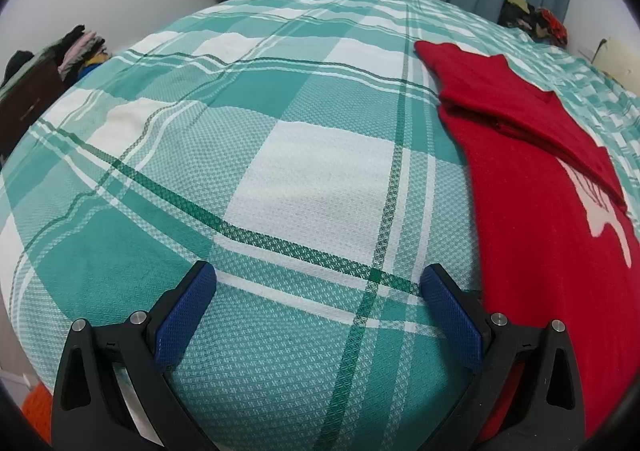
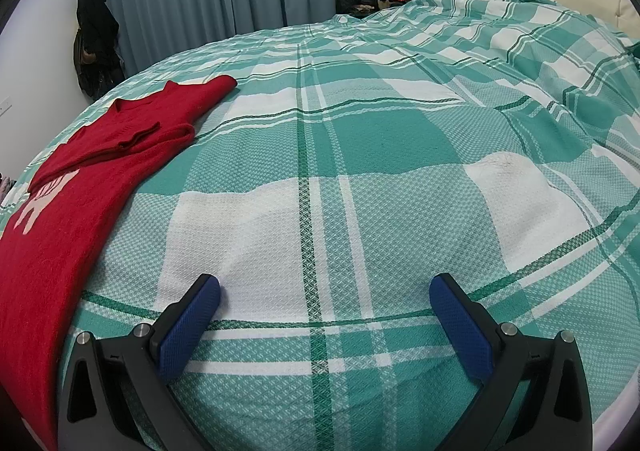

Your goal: Fold small clothes

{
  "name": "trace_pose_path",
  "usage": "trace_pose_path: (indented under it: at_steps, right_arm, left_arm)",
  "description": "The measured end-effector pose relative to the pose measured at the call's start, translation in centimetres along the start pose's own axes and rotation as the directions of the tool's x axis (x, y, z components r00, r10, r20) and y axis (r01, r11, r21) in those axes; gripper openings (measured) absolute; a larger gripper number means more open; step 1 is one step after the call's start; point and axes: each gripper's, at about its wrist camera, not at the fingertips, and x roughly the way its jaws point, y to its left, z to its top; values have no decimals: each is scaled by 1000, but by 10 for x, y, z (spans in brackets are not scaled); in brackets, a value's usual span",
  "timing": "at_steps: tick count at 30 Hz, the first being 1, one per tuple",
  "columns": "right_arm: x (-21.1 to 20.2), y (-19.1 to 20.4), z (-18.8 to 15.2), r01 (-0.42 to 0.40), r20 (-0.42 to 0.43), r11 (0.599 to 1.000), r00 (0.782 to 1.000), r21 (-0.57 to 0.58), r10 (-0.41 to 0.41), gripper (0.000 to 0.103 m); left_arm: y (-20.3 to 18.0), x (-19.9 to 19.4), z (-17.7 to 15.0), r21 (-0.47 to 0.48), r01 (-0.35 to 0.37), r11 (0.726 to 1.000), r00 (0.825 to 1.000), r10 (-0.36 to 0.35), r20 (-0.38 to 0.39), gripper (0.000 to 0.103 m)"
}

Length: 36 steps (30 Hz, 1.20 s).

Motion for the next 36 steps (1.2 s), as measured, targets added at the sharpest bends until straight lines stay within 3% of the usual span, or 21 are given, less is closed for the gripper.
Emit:
trace_pose_path:
  at_steps: [10, 14, 18, 20, 22, 23, 24, 26, 27, 28, 29, 30, 31, 33, 34, 36]
  right_arm:
    - [0, 0, -1, 0, -1, 1000, 1000, 0, 0, 103]
    - [1, 0, 1, -1, -8, 1000, 1000, -2, 1, 103]
    - [0, -1, 6, -8, -40, 1000, 999, -2, 8, 103]
    - [-6, -1, 14, -19, -116, 1000, 993, -9, 18, 103]
    - [-26, -6, 20, -96, -160, 991, 981, 93, 110, 101]
    - [-39, -8, 20, -185, -153, 969, 966, 165, 210, 101]
    - [-51, -7, 17, -289, -153, 929, 932, 231, 329, 101]
    - [-65, 7, 7, -445, -184, 845, 842, 295, 507, 100]
    - [-70, 21, -3, -526, -212, 788, 771, 319, 600, 98]
    - [-71, 30, -10, -561, -231, 761, 733, 325, 639, 97]
    - [-70, 41, -17, -588, -259, 741, 699, 323, 667, 93]
    - [-66, 54, -26, -601, -302, 742, 678, 297, 670, 88]
    - [-62, 62, -30, -596, -331, 757, 681, 268, 653, 86]
    - [-49, 78, -40, -564, -405, 800, 695, 207, 594, 82]
    - [-47, 81, -42, -563, -411, 802, 694, 201, 591, 82]
    - [-46, 83, -40, -578, -408, 790, 684, 202, 605, 76]
  left_arm:
    - [-3, -3, -2, 0, -19, 1000, 999, 19, 32, 102]
    - [0, -6, 0, 5, -3, 1000, 1000, 3, -4, 102]
    - [10, -21, 4, 17, 49, 999, 995, -48, -91, 102]
    - [18, -39, 2, -16, 110, 994, 988, -111, -106, 102]
    - [24, -56, -4, -55, 222, 974, 967, -227, -117, 102]
    - [25, -64, -9, -74, 294, 953, 945, -301, -128, 102]
    - [23, -68, -15, -88, 370, 925, 914, -379, -145, 102]
    - [15, -67, -25, -96, 454, 886, 866, -464, -185, 101]
    - [7, -62, -32, -93, 473, 876, 851, -482, -210, 101]
    - [0, -58, -36, -79, 474, 877, 848, -479, -227, 101]
    - [-9, -55, -40, -44, 457, 889, 859, -453, -237, 101]
    - [-13, -55, -41, -21, 445, 895, 867, -436, -240, 101]
    - [-19, -55, -41, 6, 444, 896, 870, -429, -244, 101]
    - [-24, -57, -41, 10, 488, 873, 843, -469, -262, 100]
    - [-26, -57, -41, 10, 502, 865, 833, -481, -273, 98]
    - [-32, -57, -42, 32, 502, 864, 831, -471, -295, 90]
